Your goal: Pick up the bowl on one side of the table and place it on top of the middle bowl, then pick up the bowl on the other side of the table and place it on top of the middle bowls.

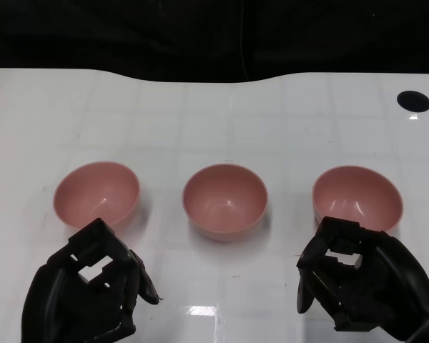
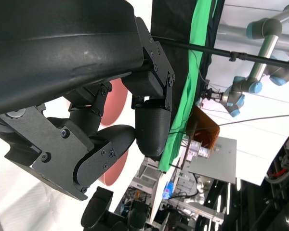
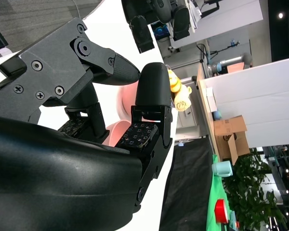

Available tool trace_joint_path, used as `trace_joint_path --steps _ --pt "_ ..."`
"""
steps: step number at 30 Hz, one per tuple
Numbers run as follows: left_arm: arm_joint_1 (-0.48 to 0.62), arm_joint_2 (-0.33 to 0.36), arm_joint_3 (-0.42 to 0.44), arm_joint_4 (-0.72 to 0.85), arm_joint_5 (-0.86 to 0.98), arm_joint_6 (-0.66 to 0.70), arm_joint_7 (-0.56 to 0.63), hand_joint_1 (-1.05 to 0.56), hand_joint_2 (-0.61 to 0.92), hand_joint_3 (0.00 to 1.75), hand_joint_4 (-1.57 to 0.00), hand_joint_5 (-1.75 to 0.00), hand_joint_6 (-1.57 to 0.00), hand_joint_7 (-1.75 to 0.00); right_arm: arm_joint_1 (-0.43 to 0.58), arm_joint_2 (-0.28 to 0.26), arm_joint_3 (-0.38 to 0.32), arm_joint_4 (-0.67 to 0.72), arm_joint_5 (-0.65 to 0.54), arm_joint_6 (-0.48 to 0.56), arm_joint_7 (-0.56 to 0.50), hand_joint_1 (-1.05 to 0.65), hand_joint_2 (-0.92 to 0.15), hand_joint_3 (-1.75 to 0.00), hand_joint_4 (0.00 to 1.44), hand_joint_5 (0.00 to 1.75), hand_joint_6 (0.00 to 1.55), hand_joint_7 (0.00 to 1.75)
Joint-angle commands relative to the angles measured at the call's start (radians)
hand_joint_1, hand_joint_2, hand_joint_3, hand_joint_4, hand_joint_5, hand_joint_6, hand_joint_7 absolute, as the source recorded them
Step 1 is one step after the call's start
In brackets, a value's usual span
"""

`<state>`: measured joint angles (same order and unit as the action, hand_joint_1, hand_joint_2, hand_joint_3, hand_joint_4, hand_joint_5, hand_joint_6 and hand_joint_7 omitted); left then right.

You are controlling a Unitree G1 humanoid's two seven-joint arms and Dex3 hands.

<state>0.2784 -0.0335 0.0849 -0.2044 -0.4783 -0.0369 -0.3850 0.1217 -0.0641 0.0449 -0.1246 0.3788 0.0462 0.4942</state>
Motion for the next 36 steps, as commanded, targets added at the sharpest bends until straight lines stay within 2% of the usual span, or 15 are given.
trace_joint_path --steps 1,5,7,9,11,14,15,18,21,22,24,27,28,32,36 --pt "0.003 0.008 0.005 -0.008 0.003 -0.004 0.008 -0.37 0.46 1.19 -0.78 -1.74 -0.73 -1.50 -0.006 -0.007 0.000 0.007 -0.015 -0.032 0.005 -0.34 -0.46 -1.06 0.84 1.52 0.86 1.06" --pt "0.001 0.010 0.008 -0.006 0.001 -0.004 0.006 -0.36 0.47 1.20 -0.77 -1.74 -0.73 -1.50 -0.008 -0.006 0.004 0.008 -0.041 -0.071 -0.001 -0.36 -0.49 -0.99 0.84 1.51 0.84 1.06" --pt "0.000 0.010 0.008 -0.006 -0.001 0.000 0.007 -0.36 0.46 1.20 -0.77 -1.74 -0.72 -1.50 -0.009 -0.007 0.007 0.012 -0.069 -0.119 0.000 -0.37 -0.52 -0.91 0.81 1.50 0.76 1.00" --pt "0.000 0.009 0.007 -0.007 -0.002 0.005 0.010 -0.36 0.46 1.20 -0.77 -1.74 -0.72 -1.49 -0.009 -0.004 0.009 0.024 -0.098 -0.185 -0.001 -0.35 -0.51 -0.88 0.73 1.46 0.67 0.94" --pt "0.000 0.009 0.007 -0.008 -0.002 0.007 0.012 -0.36 0.46 1.20 -0.77 -1.74 -0.73 -1.49 -0.010 -0.003 0.011 0.034 -0.108 -0.216 -0.002 -0.34 -0.51 -0.87 0.70 1.45 0.65 0.91" --pt "-0.005 0.009 0.007 0.002 0.008 -0.005 0.011 -0.36 0.46 1.20 -0.77 -1.74 -0.73 -1.49 -0.021 -0.029 0.012 0.067 -0.265 -0.354 -0.073 -0.33 -0.56 -0.77 0.52 1.27 0.42 0.79" --pt "-0.008 0.009 0.008 0.009 0.010 -0.011 0.007 -0.36 0.46 1.20 -0.77 -1.74 -0.73 -1.49 -0.026 -0.034 0.010 0.079 -0.310 -0.392 -0.099 -0.33 -0.58 -0.71 0.49 1.20 0.38 0.74" --pt "-0.013 0.011 0.011 0.024 0.003 -0.024 -0.009 -0.35 0.47 1.20 -0.76 -1.74 -0.72 -1.49 -0.036 -0.045 0.009 0.107 -0.389 -0.462 -0.156 -0.35 -0.77 -0.29 0.38 0.99 0.34 0.46" --pt "-0.014 0.011 0.011 0.028 0.000 -0.027 -0.013 -0.35 0.48 1.20 -0.76 -1.74 -0.71 -1.49 -0.041 -0.051 0.015 0.122 -0.409 -0.488 -0.181 -0.36 -0.83 -0.17 0.36 0.95 0.34 0.38" --pt "-0.014 0.009 0.008 0.022 0.004 -0.019 -0.001 -0.35 0.48 1.19 -0.76 -1.74 -0.71 -1.49 -0.048 -0.061 0.007 0.120 -0.482 -0.497 -0.233 -0.36 -0.83 -0.16 0.36 0.95 0.35 0.37" --pt "-0.015 0.007 0.005 0.013 0.009 -0.008 0.014 -0.37 0.47 1.19 -0.77 -1.74 -0.73 -1.50 -0.060 -0.074 -0.004 0.121 -0.593 -0.515 -0.316 -0.42 -0.86 -0.07 0.24 0.81 0.31 0.28" --pt "-0.015 0.007 0.004 0.011 0.009 -0.005 0.017 -0.38 0.46 1.19 -0.77 -1.75 -0.73 -1.50 -0.065 -0.084 0.002 0.128 -0.643 -0.526 -0.370 -0.43 -0.87 -0.03 0.19 0.75 0.30 0.24" --pt "-0.016 0.005 0.002 0.013 0.009 -0.008 0.017 -0.38 0.46 1.19 -0.77 -1.75 -0.73 -1.50 -0.070 -0.100 0.001 0.117 -0.716 -0.515 -0.411 -0.44 -0.87 -0.03 0.18 0.75 0.30 0.23" --pt "-0.020 0.004 -0.001 0.022 0.008 -0.020 0.007 -0.35 0.44 1.24 -0.77 -1.75 -0.73 -1.51 -0.079 -0.159 0.013 0.033 -0.965 -0.393 -0.468 -0.56 -0.91 -0.02 0.05 0.72 0.23 0.16" --pt "-0.026 0.005 0.001 0.035 0.004 -0.029 -0.005 -0.35 0.45 1.24 -0.77 -1.74 -0.72 -1.50 -0.093 -0.178 0.042 -0.025 -1.119 -0.271 -0.481 -0.58 -0.90 -0.01 0.00 0.70 0.22 0.14"
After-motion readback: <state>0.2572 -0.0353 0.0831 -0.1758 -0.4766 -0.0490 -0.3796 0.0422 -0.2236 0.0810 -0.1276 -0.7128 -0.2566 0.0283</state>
